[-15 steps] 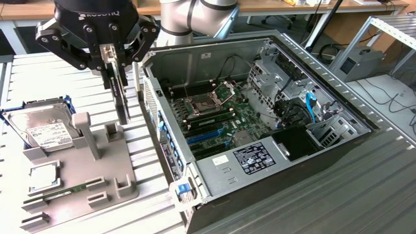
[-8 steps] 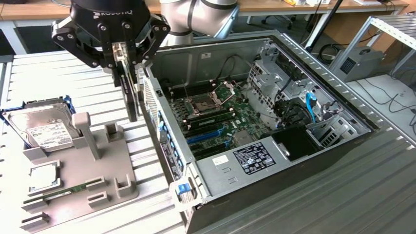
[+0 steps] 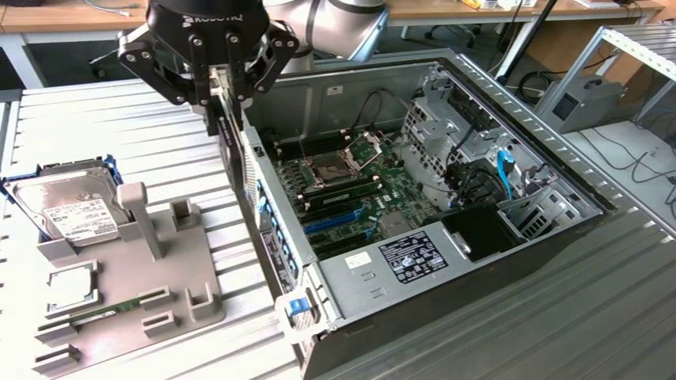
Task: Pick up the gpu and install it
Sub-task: 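Pick up the gpu and move the gpu toward the slot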
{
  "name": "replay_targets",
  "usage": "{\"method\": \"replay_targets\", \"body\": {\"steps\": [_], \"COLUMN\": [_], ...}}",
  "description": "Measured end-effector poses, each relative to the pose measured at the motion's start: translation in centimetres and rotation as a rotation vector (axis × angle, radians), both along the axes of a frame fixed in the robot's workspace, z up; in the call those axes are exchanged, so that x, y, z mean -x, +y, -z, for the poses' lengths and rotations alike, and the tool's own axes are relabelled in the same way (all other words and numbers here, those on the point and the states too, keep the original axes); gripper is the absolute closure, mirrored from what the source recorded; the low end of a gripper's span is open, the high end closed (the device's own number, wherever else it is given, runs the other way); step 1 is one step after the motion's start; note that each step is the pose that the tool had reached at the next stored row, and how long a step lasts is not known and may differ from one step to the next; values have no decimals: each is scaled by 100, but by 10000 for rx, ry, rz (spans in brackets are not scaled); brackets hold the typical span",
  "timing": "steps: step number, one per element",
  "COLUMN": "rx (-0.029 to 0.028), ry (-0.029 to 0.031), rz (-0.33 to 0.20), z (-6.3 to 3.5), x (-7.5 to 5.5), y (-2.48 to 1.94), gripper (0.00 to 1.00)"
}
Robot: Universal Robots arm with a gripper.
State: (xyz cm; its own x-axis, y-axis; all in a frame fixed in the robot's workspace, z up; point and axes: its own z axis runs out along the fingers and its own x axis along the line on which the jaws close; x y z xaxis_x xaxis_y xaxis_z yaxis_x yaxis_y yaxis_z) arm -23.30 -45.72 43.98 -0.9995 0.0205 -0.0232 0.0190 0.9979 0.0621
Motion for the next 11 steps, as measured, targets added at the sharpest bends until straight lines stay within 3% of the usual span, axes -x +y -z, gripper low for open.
{"method": "replay_targets", "body": {"steps": [11], "rx": [0], "ry": [0], "rz": [-1], "z": [0], "x": [-323], "y": [26], "gripper": [73]}}
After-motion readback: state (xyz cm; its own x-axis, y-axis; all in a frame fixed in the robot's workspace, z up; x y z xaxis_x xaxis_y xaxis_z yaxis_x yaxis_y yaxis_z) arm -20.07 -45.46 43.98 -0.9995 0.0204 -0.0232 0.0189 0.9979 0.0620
